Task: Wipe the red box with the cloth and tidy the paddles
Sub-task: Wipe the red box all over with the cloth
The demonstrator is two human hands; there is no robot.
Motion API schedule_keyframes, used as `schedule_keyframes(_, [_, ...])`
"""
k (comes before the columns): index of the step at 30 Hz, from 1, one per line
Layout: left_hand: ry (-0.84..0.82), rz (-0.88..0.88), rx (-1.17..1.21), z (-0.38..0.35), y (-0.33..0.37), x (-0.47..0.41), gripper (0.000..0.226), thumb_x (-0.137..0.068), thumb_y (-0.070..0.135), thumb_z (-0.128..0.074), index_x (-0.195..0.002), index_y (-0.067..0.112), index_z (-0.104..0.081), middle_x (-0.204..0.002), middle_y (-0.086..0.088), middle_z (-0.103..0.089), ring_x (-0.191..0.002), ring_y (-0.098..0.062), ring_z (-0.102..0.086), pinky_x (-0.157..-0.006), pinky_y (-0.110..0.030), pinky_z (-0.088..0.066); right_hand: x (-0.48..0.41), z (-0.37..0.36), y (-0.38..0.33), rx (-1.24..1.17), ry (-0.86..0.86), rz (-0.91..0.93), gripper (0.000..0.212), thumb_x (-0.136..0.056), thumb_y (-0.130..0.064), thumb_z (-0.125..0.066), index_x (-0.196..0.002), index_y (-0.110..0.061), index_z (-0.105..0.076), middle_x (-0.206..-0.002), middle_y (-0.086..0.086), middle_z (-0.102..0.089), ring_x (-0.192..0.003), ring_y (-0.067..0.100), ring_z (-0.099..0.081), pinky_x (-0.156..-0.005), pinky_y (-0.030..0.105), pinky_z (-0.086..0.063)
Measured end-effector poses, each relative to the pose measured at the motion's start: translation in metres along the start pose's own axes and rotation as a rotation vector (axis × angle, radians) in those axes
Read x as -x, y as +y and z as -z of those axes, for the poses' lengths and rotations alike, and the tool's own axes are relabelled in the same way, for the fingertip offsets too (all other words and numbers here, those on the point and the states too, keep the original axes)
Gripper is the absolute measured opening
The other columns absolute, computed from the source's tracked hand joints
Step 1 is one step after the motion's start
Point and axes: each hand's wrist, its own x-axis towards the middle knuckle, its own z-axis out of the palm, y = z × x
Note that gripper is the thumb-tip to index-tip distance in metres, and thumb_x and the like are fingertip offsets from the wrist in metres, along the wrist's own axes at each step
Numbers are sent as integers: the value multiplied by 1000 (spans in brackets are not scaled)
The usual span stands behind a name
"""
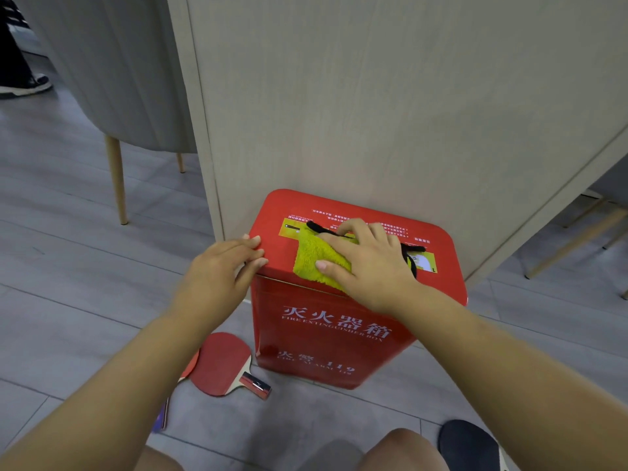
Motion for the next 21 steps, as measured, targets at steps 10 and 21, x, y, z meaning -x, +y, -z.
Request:
schedule_keyframes(10, [-93, 54, 90, 1, -7, -3, 29, -78, 28, -64, -90, 3, -74, -105, -7, -71, -108, -6, -51, -94, 1, -27, -82, -7, 11, 52, 24, -155, 52, -95, -59, -27, -143, -38, -30, -135, 5, -36, -122, 30, -33, -99, 47, -28])
schedule_keyframes(21, [-53, 66, 149, -2, -9, -5, 28, -75, 27, -66, -87, 3, -74, -101, -9, -72, -107, -7, -52, -91, 0, -32, -101, -5, 1, 78, -18, -208, 49, -96, -56, -28, -139, -35, -35, -138, 9, -33, -124, 34, -31, -101, 50, -26])
